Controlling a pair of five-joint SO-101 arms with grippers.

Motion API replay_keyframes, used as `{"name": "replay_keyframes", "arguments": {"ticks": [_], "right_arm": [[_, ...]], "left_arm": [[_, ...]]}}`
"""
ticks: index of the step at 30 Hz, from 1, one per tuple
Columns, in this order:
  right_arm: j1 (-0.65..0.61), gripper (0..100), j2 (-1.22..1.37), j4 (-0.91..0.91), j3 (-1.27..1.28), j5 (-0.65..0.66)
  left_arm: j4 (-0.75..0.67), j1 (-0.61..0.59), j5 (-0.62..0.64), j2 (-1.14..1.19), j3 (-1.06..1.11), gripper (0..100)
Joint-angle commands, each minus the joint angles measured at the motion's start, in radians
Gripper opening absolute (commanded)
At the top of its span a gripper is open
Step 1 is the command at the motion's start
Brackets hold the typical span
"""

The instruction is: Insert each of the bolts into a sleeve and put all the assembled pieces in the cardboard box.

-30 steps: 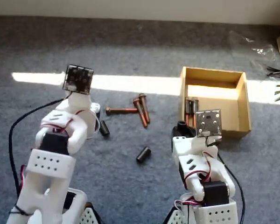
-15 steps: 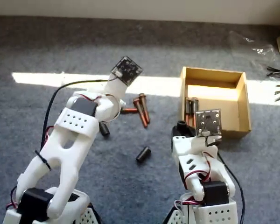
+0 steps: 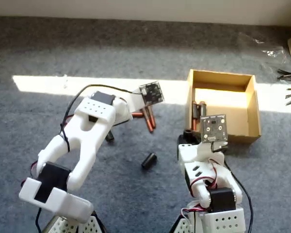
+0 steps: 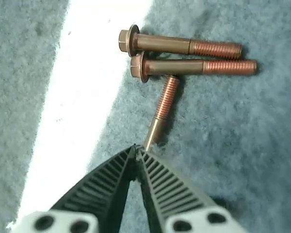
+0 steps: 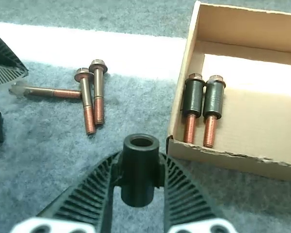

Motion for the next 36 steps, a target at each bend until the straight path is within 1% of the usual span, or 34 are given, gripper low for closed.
{"name": "replay_keyframes", "arguments": {"ticks": [1,5,7,9,12,14,16,19,26,29,36], "right_arm": [[0.005,0.4,-0.010,-0.024,-0.010,-0.003],[0.005,0.4,-0.010,-0.024,-0.010,-0.003],[0.005,0.4,-0.010,-0.024,-0.010,-0.003],[0.005,0.4,-0.010,-0.024,-0.010,-0.003],[-0.007,0.4,-0.010,-0.024,-0.010,-0.002],[-0.042,0.4,-0.010,-0.024,-0.010,0.023],[-0.071,0.4,-0.010,-0.024,-0.008,0.055],[-0.077,0.4,-0.010,-0.024,-0.008,0.058],[-0.077,0.4,-0.010,-0.022,-0.007,0.058],[-0.077,0.4,-0.010,-0.022,-0.007,0.058],[-0.077,0.4,-0.010,-0.022,-0.007,0.061]], "left_arm": [[0.005,0.010,-0.006,0.033,-0.084,4],[0.014,0.007,-0.006,0.073,-0.114,17],[0.052,0.008,-0.008,0.084,-0.140,21],[0.100,0.007,-0.017,0.085,-0.171,21],[0.137,-0.024,-0.118,0.087,-0.199,21],[0.135,-0.048,-0.150,0.087,-0.208,20],[0.133,-0.065,-0.157,0.087,-0.209,19],[0.133,-0.067,-0.157,0.087,-0.208,17],[0.112,-0.059,-0.157,0.097,-0.206,17],[0.104,-0.059,-0.157,0.157,-0.225,17],[0.110,-0.064,-0.155,0.280,-0.352,17]]}}
